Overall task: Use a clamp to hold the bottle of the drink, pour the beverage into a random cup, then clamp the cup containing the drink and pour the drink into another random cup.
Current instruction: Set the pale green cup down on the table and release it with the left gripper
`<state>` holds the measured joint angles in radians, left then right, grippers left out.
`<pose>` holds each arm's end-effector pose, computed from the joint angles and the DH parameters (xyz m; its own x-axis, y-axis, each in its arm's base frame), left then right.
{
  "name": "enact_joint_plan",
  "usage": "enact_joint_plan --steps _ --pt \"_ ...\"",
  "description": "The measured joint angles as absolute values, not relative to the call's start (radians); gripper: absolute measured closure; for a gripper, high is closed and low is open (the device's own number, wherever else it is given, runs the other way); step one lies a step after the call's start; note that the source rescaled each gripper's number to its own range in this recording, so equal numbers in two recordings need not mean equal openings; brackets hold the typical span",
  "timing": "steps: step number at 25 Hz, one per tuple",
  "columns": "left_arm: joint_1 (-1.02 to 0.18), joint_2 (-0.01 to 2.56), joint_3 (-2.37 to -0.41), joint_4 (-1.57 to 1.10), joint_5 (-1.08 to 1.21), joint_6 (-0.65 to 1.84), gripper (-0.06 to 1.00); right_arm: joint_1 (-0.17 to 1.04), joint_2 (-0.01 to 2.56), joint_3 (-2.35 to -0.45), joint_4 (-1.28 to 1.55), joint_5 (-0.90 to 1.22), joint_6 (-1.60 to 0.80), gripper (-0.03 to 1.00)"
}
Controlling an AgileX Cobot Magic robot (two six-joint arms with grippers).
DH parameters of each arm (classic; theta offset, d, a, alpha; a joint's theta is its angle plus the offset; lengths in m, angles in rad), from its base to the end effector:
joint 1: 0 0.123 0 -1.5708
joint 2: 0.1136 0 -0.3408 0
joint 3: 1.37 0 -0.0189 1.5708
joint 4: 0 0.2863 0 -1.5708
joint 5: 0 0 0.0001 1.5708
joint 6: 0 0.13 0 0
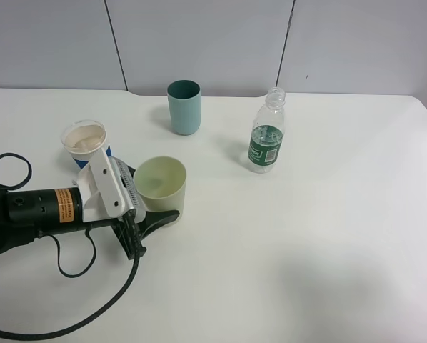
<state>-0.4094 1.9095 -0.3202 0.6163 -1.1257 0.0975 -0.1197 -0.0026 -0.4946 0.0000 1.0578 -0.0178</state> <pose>0.2361 -0.1764 0.0958 -0.0817 0.3921 -0.9163 0.8659 0.4832 0.1295 0.0053 -0.0006 0.2751 -0.4547 0.0368 -0.8899 0.1113 0.9937 -0.0158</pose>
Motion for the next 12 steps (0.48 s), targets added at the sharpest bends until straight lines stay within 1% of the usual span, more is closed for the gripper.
enact_joint_plan --steps 12 --pt "-0.409 1.92 -0.32 0.613 -1.125 0.099 0.92 -0.12 -0.003 -0.495 0.0 1.058 -0.018 -0.03"
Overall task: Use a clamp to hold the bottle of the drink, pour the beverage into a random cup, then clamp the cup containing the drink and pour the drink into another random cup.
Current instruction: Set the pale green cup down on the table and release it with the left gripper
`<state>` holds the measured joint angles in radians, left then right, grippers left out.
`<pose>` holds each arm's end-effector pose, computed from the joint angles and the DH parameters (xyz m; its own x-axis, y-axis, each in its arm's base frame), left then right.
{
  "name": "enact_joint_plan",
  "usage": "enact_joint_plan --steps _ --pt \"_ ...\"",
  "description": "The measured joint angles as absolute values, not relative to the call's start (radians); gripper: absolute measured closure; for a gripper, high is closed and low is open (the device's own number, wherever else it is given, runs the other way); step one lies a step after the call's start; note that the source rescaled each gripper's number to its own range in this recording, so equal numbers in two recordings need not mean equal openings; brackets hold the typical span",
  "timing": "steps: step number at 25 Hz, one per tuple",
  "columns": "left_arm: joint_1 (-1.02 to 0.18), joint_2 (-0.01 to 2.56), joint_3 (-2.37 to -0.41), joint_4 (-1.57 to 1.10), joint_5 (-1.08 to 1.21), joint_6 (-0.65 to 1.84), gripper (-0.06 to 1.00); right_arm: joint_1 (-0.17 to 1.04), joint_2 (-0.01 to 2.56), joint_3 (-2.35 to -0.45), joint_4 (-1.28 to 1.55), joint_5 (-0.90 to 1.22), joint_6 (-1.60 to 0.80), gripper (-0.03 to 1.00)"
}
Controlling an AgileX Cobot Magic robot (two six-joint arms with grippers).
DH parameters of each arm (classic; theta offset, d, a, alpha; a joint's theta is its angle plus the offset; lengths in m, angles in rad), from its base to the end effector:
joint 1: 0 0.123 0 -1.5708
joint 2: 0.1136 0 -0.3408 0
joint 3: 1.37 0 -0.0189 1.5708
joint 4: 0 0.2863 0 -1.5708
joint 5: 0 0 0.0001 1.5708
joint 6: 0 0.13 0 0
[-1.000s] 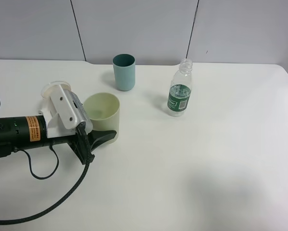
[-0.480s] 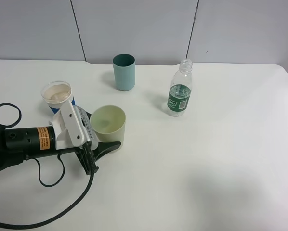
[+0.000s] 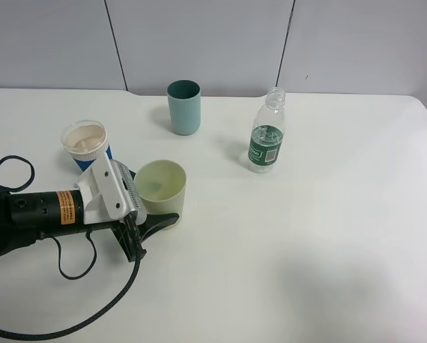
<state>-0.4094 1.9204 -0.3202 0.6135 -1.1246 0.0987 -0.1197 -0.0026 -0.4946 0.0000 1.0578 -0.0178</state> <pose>0.2361 -0.1760 0.0926 -0.0916 0.3971 -0.9132 0.8660 0.4845 0.1238 0.0053 -0.0006 0.2751 -0.4547 0.0368 -0.8899 0.1113 0.9937 -0.0158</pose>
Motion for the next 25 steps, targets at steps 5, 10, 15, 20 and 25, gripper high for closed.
enact_joint_plan --steps 5,10,15,20,25 --pt "-0.409 1.92 -0.32 0.613 -1.125 0.101 0.92 -0.12 -0.003 -0.495 0.0 1.058 -0.018 -0.03" --pt "-0.409 1.92 -0.32 0.613 -1.102 0.089 0.92 -0.12 -0.003 -0.495 0.0 1.058 -0.018 -0.03" --pt "-0.409 1.92 -0.32 0.613 -1.095 0.085 0.92 -0.12 -0.003 -0.495 0.0 1.058 -0.018 -0.03" --pt "-0.409 1.967 -0.32 0.617 -1.132 0.082 0.92 -0.12 -0.003 -0.495 0.0 1.058 -0.018 -0.03" --pt "-0.409 1.99 -0.32 0.618 -1.169 0.078 0.92 -0.12 -0.003 -0.495 0.0 1.058 -0.018 -0.03"
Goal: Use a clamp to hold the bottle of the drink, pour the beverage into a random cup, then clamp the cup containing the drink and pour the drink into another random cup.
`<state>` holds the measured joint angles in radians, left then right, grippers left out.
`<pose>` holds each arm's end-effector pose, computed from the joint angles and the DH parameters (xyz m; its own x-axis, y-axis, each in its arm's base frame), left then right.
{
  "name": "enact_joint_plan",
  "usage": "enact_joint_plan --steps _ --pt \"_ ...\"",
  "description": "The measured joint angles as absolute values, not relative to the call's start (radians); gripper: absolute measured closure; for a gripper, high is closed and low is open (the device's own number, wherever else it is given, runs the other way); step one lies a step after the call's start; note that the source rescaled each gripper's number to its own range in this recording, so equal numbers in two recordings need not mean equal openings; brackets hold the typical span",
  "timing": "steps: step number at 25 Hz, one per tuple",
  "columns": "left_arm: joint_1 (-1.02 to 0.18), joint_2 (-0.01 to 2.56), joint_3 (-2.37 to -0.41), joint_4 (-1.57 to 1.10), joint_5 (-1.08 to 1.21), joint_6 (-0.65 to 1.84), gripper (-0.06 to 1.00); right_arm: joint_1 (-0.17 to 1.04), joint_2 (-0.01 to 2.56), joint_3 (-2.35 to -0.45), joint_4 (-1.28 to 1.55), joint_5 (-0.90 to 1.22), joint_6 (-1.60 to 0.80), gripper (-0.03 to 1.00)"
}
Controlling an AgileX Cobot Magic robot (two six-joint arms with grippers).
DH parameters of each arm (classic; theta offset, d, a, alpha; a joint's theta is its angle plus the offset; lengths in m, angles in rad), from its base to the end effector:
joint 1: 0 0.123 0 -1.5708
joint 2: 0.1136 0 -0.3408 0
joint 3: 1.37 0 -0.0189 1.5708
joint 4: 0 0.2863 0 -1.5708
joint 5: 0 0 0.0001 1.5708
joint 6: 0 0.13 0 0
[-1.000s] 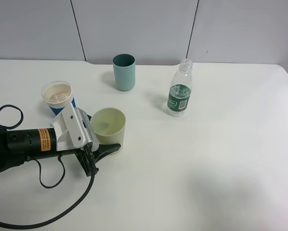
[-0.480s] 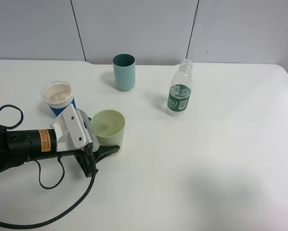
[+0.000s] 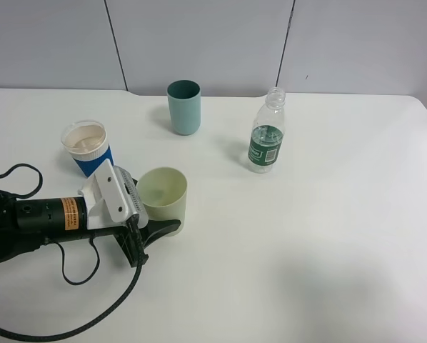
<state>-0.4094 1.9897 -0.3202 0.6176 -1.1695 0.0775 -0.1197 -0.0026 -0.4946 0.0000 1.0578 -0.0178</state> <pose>0.2344 -0.1772 0.0781 -0.1449 0.3775 -0.9146 0.8695 0.4896 0.0643 0.0053 -0.0006 0.2751 -0.4547 0.0368 -0.8899 0.1113 0.9937 -0.0158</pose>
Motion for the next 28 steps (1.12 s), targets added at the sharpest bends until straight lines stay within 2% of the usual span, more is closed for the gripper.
enact_joint_plan --steps 7,8,9,12,13,14,17,24,28 --pt "-0.409 1.991 -0.32 0.617 -1.176 0.078 0.92 -0.12 -0.003 -0.495 0.0 1.058 -0.018 -0.03" --pt "-0.409 1.993 -0.32 0.612 -1.18 0.078 0.88 -0.12 -0.003 -0.495 0.0 1.058 -0.018 -0.03" --pt "-0.409 1.996 -0.32 0.606 -1.19 0.078 0.74 -0.12 -0.003 -0.495 0.0 1.058 -0.018 -0.03" --pt "-0.409 1.997 -0.32 0.593 -1.206 0.078 0.18 -0.12 -0.003 -0.495 0.0 1.058 -0.018 -0.03" --pt "-0.409 1.993 -0.318 0.591 -1.207 0.078 0.08 -0.12 -0.003 -0.495 0.0 1.058 -0.018 -0.03" --pt "-0.409 1.985 -0.311 0.59 -1.207 0.078 0.03 -0.12 -0.003 -0.495 0.0 1.058 -0.018 -0.03" --pt "-0.409 1.926 -0.277 0.577 -1.207 0.078 -0.03 -0.12 -0.003 -0.495 0.0 1.058 -0.018 -0.03" --pt "-0.409 1.698 -0.134 0.483 -1.201 0.078 -0.04 -0.12 -0.003 -0.495 0.0 1.058 -0.018 -0.03" --pt "-0.409 1.548 -0.086 0.436 -1.119 0.075 -0.04 -0.12 -0.003 -0.495 0.0 1.058 -0.018 -0.03"
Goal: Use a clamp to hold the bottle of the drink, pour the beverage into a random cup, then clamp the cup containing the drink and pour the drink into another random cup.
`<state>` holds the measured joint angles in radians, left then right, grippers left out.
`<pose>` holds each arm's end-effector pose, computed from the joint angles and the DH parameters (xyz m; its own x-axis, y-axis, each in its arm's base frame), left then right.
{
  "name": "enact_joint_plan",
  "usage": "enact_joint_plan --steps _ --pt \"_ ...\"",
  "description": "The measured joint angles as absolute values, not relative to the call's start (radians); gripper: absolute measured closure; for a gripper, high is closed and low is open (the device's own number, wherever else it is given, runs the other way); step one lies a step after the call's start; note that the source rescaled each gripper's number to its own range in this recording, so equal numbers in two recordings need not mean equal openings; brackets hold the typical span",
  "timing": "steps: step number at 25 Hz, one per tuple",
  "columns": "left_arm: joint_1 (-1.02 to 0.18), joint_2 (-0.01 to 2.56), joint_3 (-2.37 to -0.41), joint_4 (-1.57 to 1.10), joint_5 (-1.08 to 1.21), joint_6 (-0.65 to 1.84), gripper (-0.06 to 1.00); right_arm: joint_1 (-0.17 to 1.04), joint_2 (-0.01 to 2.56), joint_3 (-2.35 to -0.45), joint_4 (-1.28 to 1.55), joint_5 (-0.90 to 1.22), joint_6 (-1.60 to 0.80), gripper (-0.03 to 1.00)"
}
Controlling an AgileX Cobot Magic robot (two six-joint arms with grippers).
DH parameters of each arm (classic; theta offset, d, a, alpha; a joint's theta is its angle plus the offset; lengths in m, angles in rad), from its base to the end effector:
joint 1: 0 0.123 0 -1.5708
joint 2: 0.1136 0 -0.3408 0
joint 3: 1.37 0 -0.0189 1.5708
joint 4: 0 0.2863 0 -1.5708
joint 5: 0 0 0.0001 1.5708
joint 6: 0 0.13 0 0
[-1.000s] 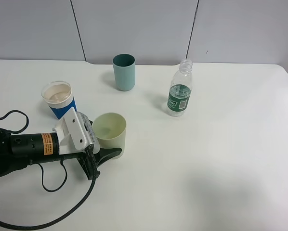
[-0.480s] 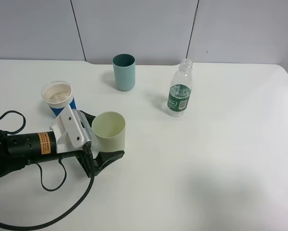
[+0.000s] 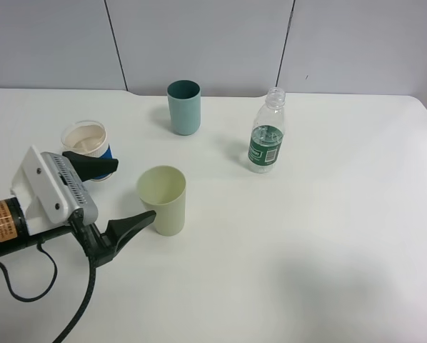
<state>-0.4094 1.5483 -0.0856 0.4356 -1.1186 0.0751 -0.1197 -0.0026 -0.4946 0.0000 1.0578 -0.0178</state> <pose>0.1823 -0.1329 0.1500 -0.0671 0.3037 -0.9504 0.7478 0.6460 0.1536 0.0053 -0.0006 0.2751 -0.4547 0.0368 -0.8899 0.1113 0.9937 -0.0158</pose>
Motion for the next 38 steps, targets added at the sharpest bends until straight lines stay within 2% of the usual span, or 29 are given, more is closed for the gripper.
enact_joint_plan --steps 8,12,21,25,29,38 --pt "-0.409 1.206 -0.107 0.3 -0.806 0.015 -0.04 -0.12 -0.003 -0.495 0.0 1.058 -0.018 -0.03" --pt "-0.409 1.031 -0.19 0.232 -0.555 0.0 -0.04 -0.12 -0.003 -0.495 0.0 1.058 -0.018 -0.03" --pt "-0.409 0.751 -0.577 0.217 0.287 -0.007 -0.04 -0.12 -0.003 -0.495 0.0 1.058 -0.018 -0.03" --pt "-0.409 0.677 -0.691 0.251 0.568 -0.019 -0.04 -0.12 -0.003 -0.495 0.0 1.058 -0.018 -0.03" --pt "-0.409 0.594 -0.72 0.28 0.729 -0.093 -0.04 -0.12 -0.003 -0.495 0.0 1.058 -0.018 -0.03" --pt "-0.387 0.393 -0.721 0.341 0.906 -0.22 -0.04 -0.12 -0.003 -0.495 0.0 1.058 -0.018 -0.03"
